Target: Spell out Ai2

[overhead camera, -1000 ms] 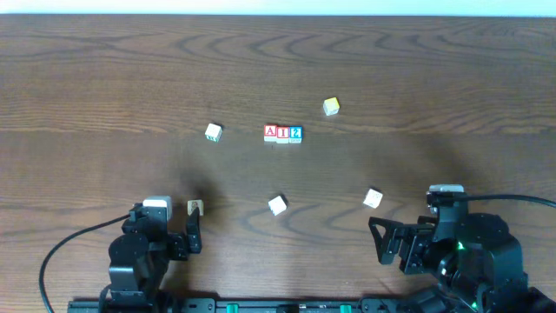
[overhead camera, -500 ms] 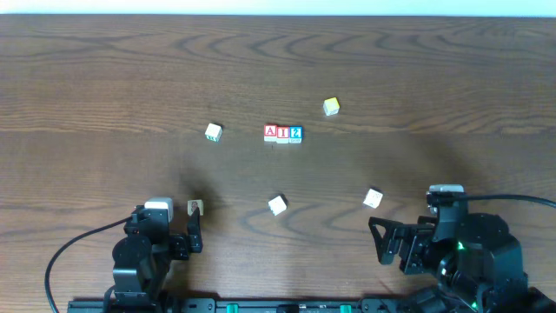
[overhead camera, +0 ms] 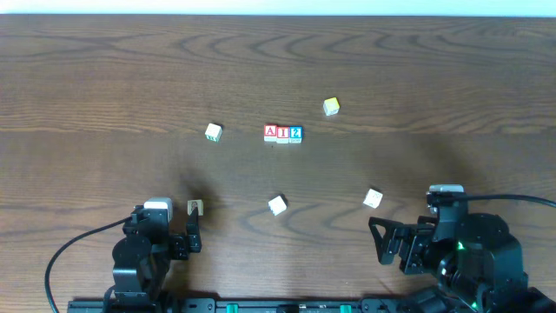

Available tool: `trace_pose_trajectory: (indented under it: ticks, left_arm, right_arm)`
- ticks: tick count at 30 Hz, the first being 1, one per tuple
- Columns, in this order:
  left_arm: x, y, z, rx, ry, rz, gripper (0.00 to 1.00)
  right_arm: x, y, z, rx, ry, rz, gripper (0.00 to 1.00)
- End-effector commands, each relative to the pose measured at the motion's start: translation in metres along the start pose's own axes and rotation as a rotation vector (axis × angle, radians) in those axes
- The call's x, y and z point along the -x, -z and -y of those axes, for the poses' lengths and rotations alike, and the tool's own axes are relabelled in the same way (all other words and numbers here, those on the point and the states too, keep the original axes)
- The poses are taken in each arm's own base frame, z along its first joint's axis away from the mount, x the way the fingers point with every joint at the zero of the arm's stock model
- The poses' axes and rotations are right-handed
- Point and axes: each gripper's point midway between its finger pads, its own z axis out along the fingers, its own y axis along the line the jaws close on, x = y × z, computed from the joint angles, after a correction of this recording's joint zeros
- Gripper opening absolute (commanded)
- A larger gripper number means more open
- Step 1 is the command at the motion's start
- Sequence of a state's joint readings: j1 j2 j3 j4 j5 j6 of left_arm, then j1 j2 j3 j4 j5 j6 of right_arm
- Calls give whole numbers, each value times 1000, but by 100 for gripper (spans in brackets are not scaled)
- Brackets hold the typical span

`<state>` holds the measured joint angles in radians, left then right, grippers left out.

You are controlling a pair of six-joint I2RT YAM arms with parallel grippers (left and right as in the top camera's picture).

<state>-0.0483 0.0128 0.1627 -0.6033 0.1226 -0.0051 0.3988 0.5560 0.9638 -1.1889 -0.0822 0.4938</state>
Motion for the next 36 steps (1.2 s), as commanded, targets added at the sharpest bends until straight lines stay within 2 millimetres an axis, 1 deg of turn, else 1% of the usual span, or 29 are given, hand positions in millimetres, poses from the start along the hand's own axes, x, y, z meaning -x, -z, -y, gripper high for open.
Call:
trace_pose_trajectory:
  ticks: [1, 10, 12, 13, 15, 16, 17, 19, 21, 23, 25, 26, 29, 31, 36]
  left_arm:
    - [-1, -1, -4, 23, -7, 2, 95]
    - [-1, -1, -4, 23, -7, 2, 95]
    - [-1, -1, -4, 23, -7, 2, 95]
    - [-1, -1, -4, 23, -7, 2, 95]
    - [-1, -1, -4, 23, -7, 2, 95]
    - [-1, -1, -4, 23, -7, 2, 95]
    - [-1, -1, -4, 23, -7, 2, 96]
    - [-1, -1, -4, 23, -7, 2, 96]
    - [-1, -1, -4, 23, -7, 2, 95]
    - [-1, -1, -4, 23, -7, 2, 95]
    - [-1, -1, -4, 23, -7, 2, 95]
    - [-1, -1, -4, 23, -7, 2, 95]
    - [-1, -1, -4, 23, -7, 2, 95]
    - [-1, -1, -4, 23, -7, 2, 95]
    - [-1, -1, -4, 23, -7, 2, 95]
  right_arm:
    - [-3, -1, -2, 11, -5, -10, 99]
    - [-3, -1, -1, 5, -4, -11, 99]
    - [3, 0, 12, -72, 49, 25, 99]
    - [10, 1, 21, -122, 67, 60, 99]
    - [21, 2, 30, -184, 99, 115, 99]
    - [31, 5, 36, -217, 145, 169, 99]
    - [36, 7, 39, -230, 191, 204, 99]
    - [43, 9, 45, -250, 255, 267, 99]
    - [44, 10, 56, -289, 288, 323, 99]
    - [40, 7, 71, -335, 285, 366, 99]
    - [32, -1, 86, -371, 257, 389, 99]
    - [25, -9, 95, -390, 241, 398, 99]
    - [9, -27, 113, -418, 210, 389, 99]
    - [-5, -40, 122, -424, 197, 373, 99]
    - [-23, -60, 130, -406, 197, 356, 99]
